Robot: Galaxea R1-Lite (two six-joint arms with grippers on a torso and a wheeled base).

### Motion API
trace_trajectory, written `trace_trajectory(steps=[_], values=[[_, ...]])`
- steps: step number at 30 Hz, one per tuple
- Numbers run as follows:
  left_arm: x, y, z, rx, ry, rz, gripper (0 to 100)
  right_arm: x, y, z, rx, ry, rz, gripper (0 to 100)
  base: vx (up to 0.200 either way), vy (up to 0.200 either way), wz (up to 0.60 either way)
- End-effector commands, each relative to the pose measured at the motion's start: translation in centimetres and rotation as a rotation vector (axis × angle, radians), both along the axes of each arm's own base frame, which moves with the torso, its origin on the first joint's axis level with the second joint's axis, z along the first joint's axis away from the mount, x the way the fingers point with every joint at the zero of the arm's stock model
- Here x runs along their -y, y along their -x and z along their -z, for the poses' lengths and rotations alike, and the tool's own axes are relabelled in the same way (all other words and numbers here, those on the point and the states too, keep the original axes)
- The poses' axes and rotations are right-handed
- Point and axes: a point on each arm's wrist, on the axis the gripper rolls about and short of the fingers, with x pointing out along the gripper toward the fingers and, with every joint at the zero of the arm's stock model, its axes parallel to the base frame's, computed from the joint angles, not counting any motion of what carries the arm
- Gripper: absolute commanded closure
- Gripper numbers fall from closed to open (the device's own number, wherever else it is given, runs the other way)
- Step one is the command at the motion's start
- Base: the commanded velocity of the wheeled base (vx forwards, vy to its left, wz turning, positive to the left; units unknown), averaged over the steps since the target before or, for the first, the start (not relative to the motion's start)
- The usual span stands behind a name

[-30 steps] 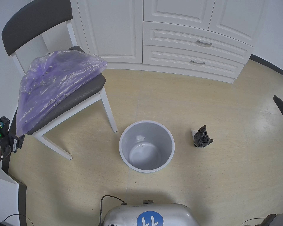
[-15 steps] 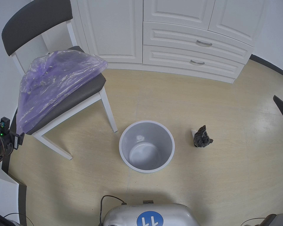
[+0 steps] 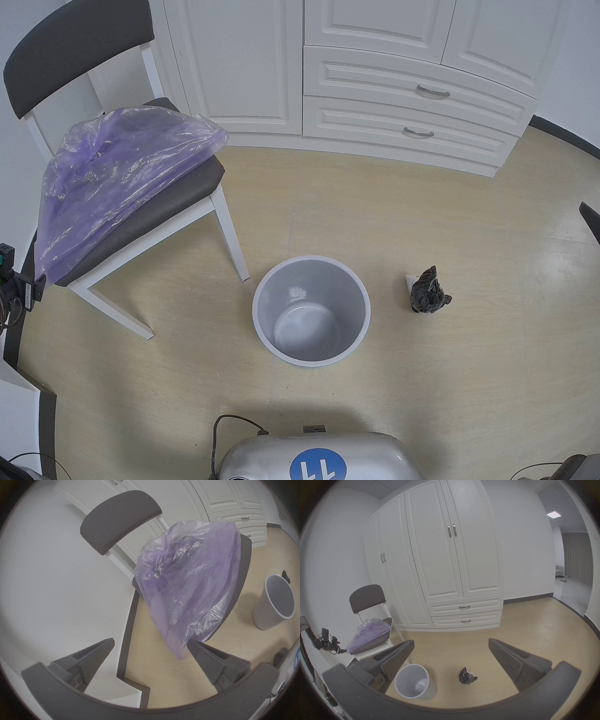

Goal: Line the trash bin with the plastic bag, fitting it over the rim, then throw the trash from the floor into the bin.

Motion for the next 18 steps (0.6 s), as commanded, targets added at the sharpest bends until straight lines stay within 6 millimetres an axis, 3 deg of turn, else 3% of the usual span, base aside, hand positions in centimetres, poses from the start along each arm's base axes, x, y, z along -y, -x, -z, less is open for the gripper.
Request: trace_trajectory(steps=[1,9,18], values=[[-0.1,-0.1,-0.1,0.002,0.0,-0.002,0,0.0,0.1,0.0,0.004,-0.001,-0.002,0,0.0,0.0,0.0],[-0.7,-1.4,1.1,-0.012,0.014,-0.007,0,-0.1,0.3,-0.1,0.011,-0.003,-0.017,0,0.0,0.0,0.0],[-0.6,-1.3,1.5,0.066,-0.026,-0.012,0,-0.1,0.4,-0.1,0.013,-0.003,-0.019,0,0.0,0.0,0.0]])
